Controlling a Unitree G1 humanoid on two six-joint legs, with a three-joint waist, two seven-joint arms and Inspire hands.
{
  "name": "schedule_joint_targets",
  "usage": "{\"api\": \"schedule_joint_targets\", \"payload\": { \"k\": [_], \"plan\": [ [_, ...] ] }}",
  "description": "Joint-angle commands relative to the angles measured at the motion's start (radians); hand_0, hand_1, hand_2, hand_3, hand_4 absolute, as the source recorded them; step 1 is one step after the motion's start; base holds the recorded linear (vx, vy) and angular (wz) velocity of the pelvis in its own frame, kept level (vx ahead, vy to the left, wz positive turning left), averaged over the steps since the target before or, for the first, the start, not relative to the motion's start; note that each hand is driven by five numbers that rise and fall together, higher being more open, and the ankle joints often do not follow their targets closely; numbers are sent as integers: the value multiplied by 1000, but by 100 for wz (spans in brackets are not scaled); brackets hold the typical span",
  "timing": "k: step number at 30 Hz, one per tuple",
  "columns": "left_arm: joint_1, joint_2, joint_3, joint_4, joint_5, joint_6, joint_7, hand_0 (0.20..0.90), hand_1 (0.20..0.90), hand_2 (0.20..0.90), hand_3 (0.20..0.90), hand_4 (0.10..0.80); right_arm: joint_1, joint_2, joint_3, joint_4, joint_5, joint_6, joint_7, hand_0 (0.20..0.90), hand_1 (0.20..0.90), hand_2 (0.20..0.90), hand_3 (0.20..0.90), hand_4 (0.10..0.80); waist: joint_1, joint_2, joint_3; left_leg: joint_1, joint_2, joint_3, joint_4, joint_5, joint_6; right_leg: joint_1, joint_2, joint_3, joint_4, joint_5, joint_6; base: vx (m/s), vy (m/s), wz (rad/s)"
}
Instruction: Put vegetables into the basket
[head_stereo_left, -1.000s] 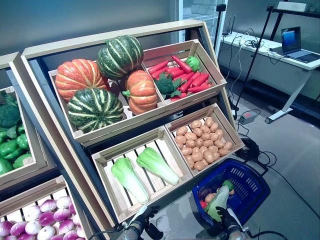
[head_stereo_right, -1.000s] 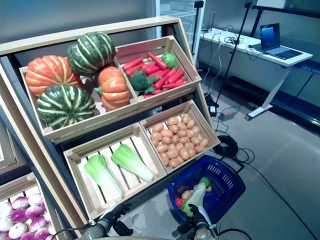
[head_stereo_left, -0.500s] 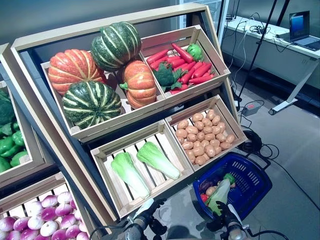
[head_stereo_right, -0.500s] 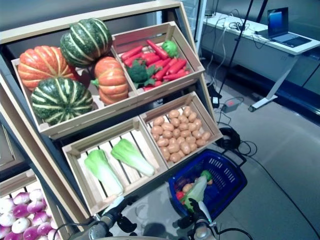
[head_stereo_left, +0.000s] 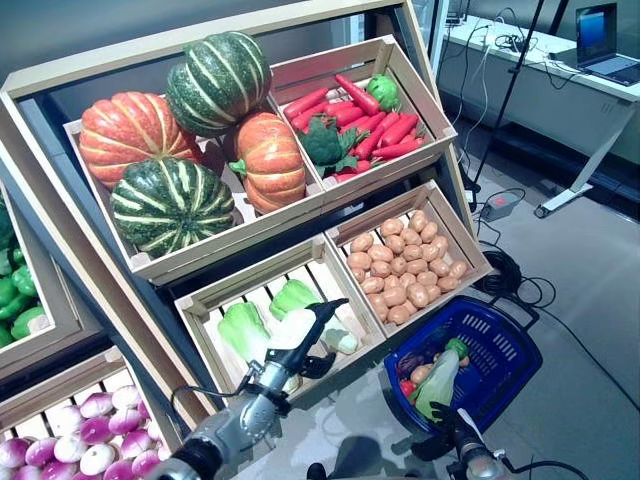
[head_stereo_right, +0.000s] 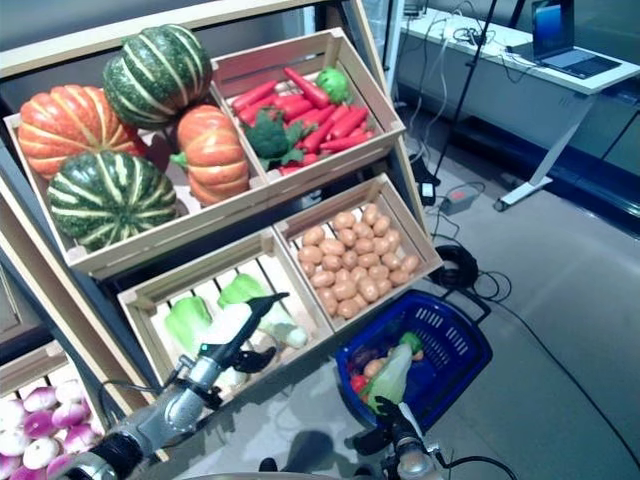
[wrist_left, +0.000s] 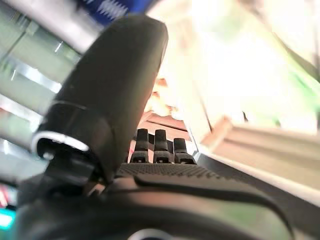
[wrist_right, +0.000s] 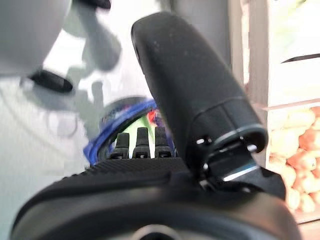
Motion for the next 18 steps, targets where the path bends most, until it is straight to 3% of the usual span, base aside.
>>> {"api": "schedule_joint_targets", "payload": {
  "k": [1,5,10,11,13,18],
  "plan": [
    [-138,33,-2,63,21,98,64,900,900,900,900,800,-10,-3,-14,-47,172,-137,198,900,900,900,900,800,-10,-18,16,36,-37,-28,3,-79,4,-17,-26,-14,10,63,-12,77,117,-2],
    [-195,4,-58,203,10,219,111,900,900,900,900,800,-42,-53,-44,-89,294,-182,241,900,900,900,900,800,-34,8,69,-21,-41,-27,33,-50,-3,-111,-42,-6,94,51,-23,-73,201,-7],
    [-250,-40,-67,324,-78,281,146,900,900,900,900,800,-104,-86,-83,-112,424,-199,270,900,900,900,900,800,-57,16,156,-124,-47,-21,159,-62,-6,-225,-52,9,210,28,-42,-204,151,-24],
    [-288,-33,-79,357,-92,305,175,900,900,900,900,800,-145,-102,-87,-133,447,-234,215,900,900,900,900,800,-69,7,217,-223,-44,-1,277,-80,-7,-333,-57,14,315,5,-53,-248,66,-34],
    [-314,-3,-81,359,-92,327,168,900,900,900,900,800,-166,-110,-88,-170,494,-233,226,900,900,900,900,800,-73,-9,249,-307,-35,10,379,-106,-5,-418,-58,18,410,-20,-65,-290,59,-32],
    [-363,95,-76,339,-123,364,149,900,900,900,900,800,-189,-144,-103,-266,504,-248,122,900,900,900,900,800,-76,-39,313,-509,-23,4,623,-198,17,-596,-57,47,622,-89,-83,-159,47,-3]
  ]
}}
